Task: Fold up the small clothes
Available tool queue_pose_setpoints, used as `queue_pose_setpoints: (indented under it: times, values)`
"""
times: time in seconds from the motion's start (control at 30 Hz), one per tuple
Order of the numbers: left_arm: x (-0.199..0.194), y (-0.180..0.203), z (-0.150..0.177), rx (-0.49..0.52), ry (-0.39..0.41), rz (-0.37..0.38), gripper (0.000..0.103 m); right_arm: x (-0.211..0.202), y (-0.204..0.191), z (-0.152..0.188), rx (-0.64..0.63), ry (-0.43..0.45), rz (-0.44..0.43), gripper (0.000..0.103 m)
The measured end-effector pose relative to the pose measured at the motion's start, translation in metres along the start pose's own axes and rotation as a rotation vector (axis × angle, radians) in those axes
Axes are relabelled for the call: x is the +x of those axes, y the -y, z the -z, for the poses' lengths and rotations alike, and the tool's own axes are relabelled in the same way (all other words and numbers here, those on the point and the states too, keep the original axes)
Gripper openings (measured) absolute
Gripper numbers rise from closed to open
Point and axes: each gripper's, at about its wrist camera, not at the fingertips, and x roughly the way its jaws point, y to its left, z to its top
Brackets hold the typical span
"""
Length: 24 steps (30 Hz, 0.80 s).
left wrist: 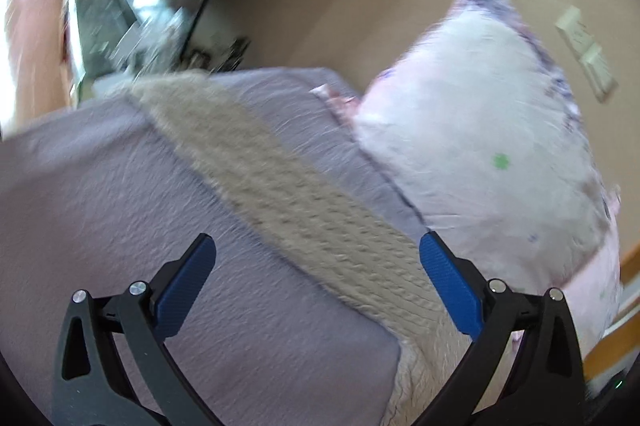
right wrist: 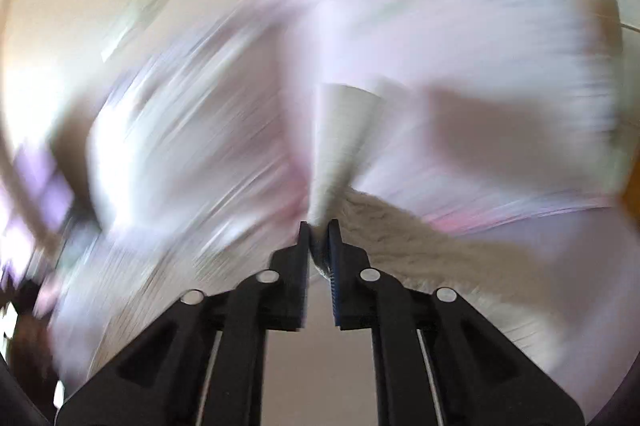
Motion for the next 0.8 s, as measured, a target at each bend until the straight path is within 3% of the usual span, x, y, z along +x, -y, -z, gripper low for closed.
queue_pose_setpoints:
  times: [0.07, 0.1, 0.23, 0.3, 0.47, 0.57, 0.6, 0.63, 0.7, 0.77, 0.8]
  values:
    - [0.005, -0.006, 0.0, -0.021, -0.01, -0.01, 0.101, 0.039, -0.051, 0.022, -0.075, -0.182, -0.107, 0.027]
    - [0.007, -0.009, 0.0, -0.023, -0.008, -0.018, 0.101, 0.044, -0.063, 0.03, -0.087, -0.211, -0.132, 0.036]
    - [0.021, -0.022, -0.009, -0.065, -0.027, -0.039, 0.092, 0.032, -0.06, 0.037, -0.072, -0.155, -0.102, 0.068]
    - [0.032, -0.03, -0.015, -0.111, -0.046, -0.038, 0.086, 0.024, -0.046, 0.033, -0.035, -0.129, -0.073, 0.07]
    - [0.044, -0.043, -0.036, -0.18, -0.008, -0.06, 0.074, -0.001, 0.0, 0.037, 0.051, -0.098, -0.006, 0.073]
    - [0.049, -0.056, -0.047, -0.26, -0.003, -0.063, 0.056, -0.009, 0.013, 0.043, 0.073, -0.094, 0.001, 0.074]
    - [0.05, -0.06, -0.05, -0.274, -0.003, -0.067, 0.045, -0.012, 0.015, 0.044, 0.077, -0.091, -0.002, 0.074]
    - [0.053, -0.064, -0.054, -0.284, -0.004, -0.079, 0.027, -0.014, 0.017, 0.046, 0.08, -0.088, -0.004, 0.075]
    - [0.059, -0.072, -0.06, -0.303, -0.02, -0.113, 0.008, -0.018, 0.022, 0.048, 0.089, -0.086, -0.013, 0.075]
    - [0.054, -0.056, -0.062, -0.261, 0.008, -0.123, 0.007, -0.023, 0.029, 0.049, 0.099, -0.082, -0.017, 0.075]
    - [0.047, -0.033, -0.064, -0.167, 0.044, -0.128, 0.007, -0.025, 0.031, 0.049, 0.101, -0.077, -0.016, 0.075]
